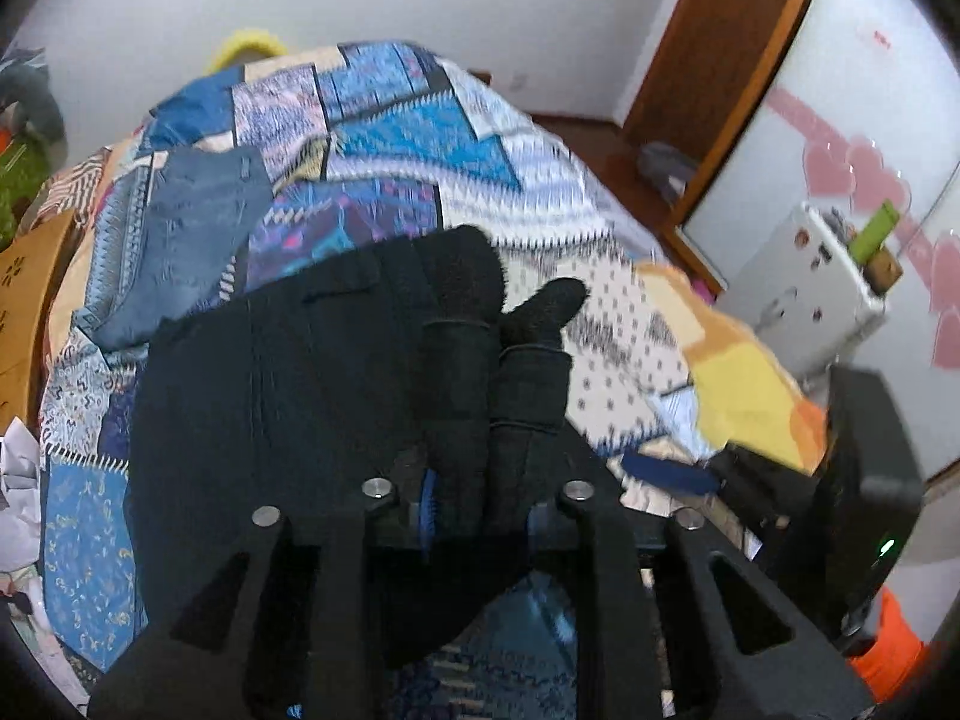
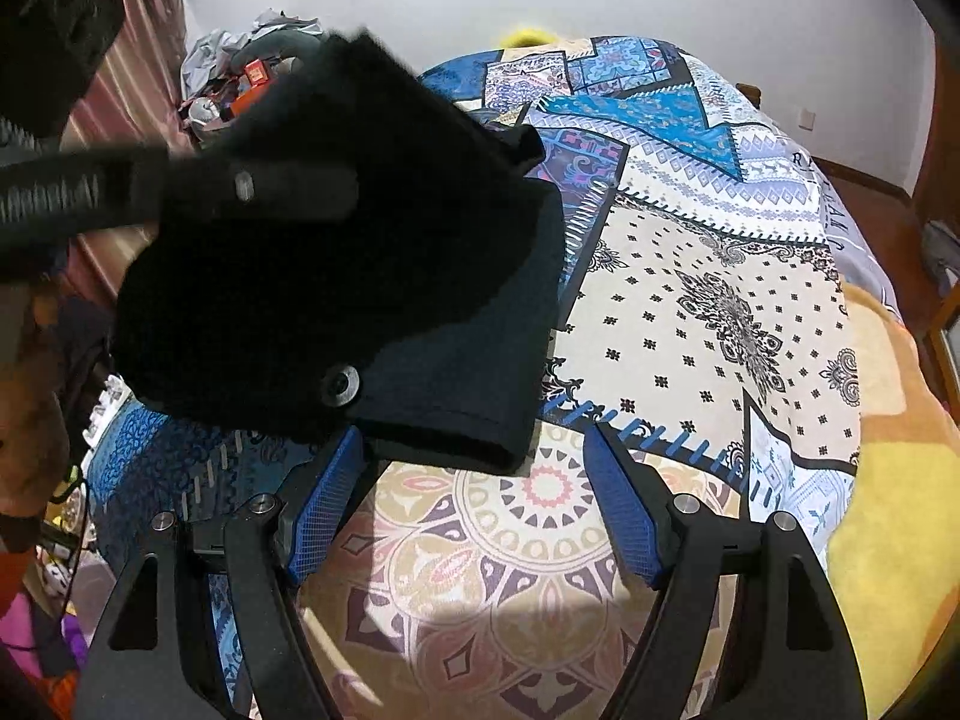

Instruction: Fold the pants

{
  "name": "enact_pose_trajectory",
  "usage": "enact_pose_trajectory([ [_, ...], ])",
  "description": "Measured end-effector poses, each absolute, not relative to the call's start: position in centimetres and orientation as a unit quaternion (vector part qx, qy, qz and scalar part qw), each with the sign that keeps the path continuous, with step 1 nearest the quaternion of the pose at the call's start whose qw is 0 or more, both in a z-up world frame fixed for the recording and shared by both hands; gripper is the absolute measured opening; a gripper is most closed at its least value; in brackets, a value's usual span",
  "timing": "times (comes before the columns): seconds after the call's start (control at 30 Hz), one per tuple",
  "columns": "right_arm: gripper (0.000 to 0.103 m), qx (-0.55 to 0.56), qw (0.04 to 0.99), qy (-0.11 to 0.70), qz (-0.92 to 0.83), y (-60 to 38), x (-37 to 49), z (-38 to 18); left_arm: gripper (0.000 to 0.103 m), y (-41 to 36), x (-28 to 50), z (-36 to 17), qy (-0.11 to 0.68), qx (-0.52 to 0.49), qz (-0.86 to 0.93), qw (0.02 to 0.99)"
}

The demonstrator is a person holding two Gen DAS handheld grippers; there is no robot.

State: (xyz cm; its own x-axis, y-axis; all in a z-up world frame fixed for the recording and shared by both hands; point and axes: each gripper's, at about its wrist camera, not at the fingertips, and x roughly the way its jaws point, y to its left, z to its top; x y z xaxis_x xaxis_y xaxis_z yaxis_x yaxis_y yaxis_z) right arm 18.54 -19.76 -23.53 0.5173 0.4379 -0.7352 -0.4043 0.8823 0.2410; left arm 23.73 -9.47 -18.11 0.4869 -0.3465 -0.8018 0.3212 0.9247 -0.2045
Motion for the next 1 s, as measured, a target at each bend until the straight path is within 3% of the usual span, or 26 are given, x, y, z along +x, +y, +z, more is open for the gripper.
enact_pose_trajectory([
  [0.03, 0.074, 0.021, 0.871, 0.428, 0.242, -19.8, 18.5, -23.5, 0.04, -9.5, 23.6, -18.4, 0.475, -0.01, -0.195, 0.858],
  [0.1, 0.074, 0.026, 0.871, 0.428, 0.241, -20.1, 18.3, -23.4, 0.068, -9.6, 23.2, -18.7, 0.484, -0.002, -0.188, 0.854],
  [0.17, 0.074, 0.034, 0.87, 0.429, 0.241, -20.2, 18.2, -23.3, 0.075, -9.6, 23.0, -18.5, 0.481, 0.008, -0.179, 0.858],
  [0.43, 0.074, 0.05, 0.866, 0.431, 0.249, -20.4, 17.4, -22.8, 0.081, -8.2, 22.7, -15.6, 0.461, 0.013, -0.17, 0.871],
  [0.5, 0.074, 0.051, 0.866, 0.431, 0.25, -20.5, 17.4, -22.8, 0.092, -6.9, 22.7, -14.1, 0.44, 0.008, -0.159, 0.884],
  [0.6, 0.074, 0.055, 0.865, 0.431, 0.25, -20.5, 17.4, -22.9, 0.1, -4.5, 23.4, -12.5, 0.411, 0.001, -0.128, 0.903],
  [0.73, 0.074, 0.06, 0.865, 0.431, 0.25, -20.3, 17.6, -22.9, 0.101, -1.6, 26.5, -12.5, 0.409, 0.015, -0.072, 0.91],
  [1.0, 0.074, 0.05, 0.861, 0.441, 0.249, -20.2, 18.8, -23.0, 0.101, 3.3, 34.6, -18.1, 0.47, 0.018, 0.015, 0.882],
])
